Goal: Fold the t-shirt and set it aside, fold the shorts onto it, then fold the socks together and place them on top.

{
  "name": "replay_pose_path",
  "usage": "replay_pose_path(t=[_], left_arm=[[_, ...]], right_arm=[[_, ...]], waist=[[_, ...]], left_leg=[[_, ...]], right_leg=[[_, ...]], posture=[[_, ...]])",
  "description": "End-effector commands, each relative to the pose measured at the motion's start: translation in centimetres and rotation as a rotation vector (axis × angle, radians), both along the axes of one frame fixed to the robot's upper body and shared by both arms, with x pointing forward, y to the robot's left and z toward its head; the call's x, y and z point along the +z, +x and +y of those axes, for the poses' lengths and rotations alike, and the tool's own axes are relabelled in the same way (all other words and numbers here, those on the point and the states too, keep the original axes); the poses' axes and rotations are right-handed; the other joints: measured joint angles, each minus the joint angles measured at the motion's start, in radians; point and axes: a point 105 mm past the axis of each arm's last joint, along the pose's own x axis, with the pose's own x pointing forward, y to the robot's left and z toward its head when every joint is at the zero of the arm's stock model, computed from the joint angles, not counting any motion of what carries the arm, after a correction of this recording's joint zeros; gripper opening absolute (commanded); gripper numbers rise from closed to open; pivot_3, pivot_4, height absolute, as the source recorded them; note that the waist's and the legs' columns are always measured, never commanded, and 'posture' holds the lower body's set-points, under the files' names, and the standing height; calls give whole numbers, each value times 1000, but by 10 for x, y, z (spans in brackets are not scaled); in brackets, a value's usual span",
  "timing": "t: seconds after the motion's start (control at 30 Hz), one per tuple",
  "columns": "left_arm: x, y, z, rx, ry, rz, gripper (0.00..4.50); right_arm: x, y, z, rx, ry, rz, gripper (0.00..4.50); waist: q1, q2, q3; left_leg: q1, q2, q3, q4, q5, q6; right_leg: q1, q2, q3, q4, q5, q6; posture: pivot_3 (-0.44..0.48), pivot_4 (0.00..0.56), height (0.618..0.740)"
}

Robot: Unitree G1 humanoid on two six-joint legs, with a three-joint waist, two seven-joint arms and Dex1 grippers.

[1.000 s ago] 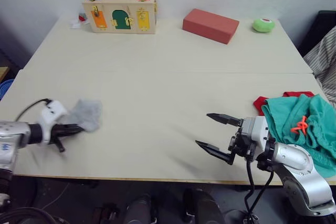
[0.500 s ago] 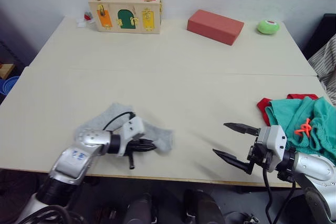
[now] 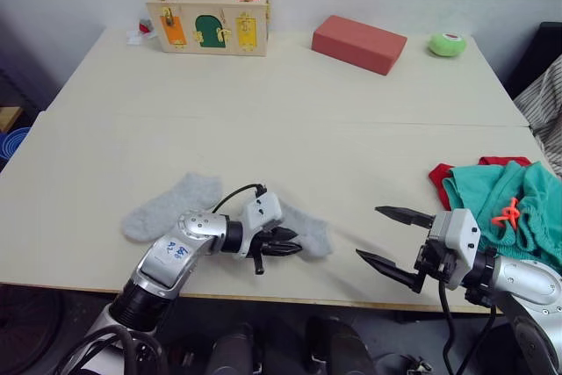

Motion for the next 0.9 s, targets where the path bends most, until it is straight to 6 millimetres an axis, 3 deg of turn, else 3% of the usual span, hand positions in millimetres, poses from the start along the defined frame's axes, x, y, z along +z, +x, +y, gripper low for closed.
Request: replay_pose_path(t=[0.03,0.07,0.2,0.27,0.4,0.5,0.6,0.67,0.77,0.9], left_arm=[[34,-10,12,-17,-118,-51,2468],[37,-11,16,-15,-126,-65,2788],[63,-19,69,81,-219,-157,4019],[57,-22,98,155,-150,-191,4466],[39,-31,182,430,-4,-230,4466],[30,-42,230,594,80,-265,4466],[12,-60,299,867,241,-257,4466],[6,-66,312,909,282,-258,4466],[-5,-71,297,786,273,-201,4466],[-4,-51,276,696,250,-228,4466]], right_arm=[[13,-1,0,4,-1,-44,4500],[13,-1,0,4,-2,-43,4500],[23,1,5,56,54,-78,4500],[28,0,12,103,78,-100,4500],[34,-2,30,196,99,-145,4500],[34,-3,37,235,103,-159,4500],[33,-5,42,276,106,-167,4500],[31,-5,43,289,106,-163,4500],[28,-5,42,313,89,-161,4500],[28,-2,40,318,82,-171,4500]], waist=[[-4,0,0],[-4,0,0],[-19,0,0],[-23,0,0],[-28,0,0],[-25,-1,0],[-23,-1,0],[-23,-1,0],[-20,-3,-1],[-20,-3,-1]], left_leg=[[0,0,0,0,0,0],[0,0,0,0,0,0],[1,1,0,-1,0,-1],[1,1,-1,0,1,-2],[1,1,-1,-1,0,-3],[0,2,-1,-2,-1,-3],[0,2,-2,-2,-4,-5],[0,2,-2,-2,-10,-1],[0,2,-2,-2,-10,0],[0,1,-2,-2,-11,-1]], right_leg=[[0,0,0,0,0,0],[0,0,0,0,0,0],[0,0,0,1,-1,-1],[0,0,-1,1,-1,-1],[-1,0,-1,0,-1,-2],[-1,0,-2,-1,-2,-3],[-1,0,-2,-2,-2,-3],[-1,-1,-2,-3,-2,-3],[-1,-2,-3,-4,-2,-3],[0,-3,-3,-5,-1,-3]], posture=[[0,150,740],[0,150,740],[0,150,740],[0,150,740],[0,150,740],[0,150,740],[0,150,740],[0,150,740],[0,150,740],[0,150,740]])
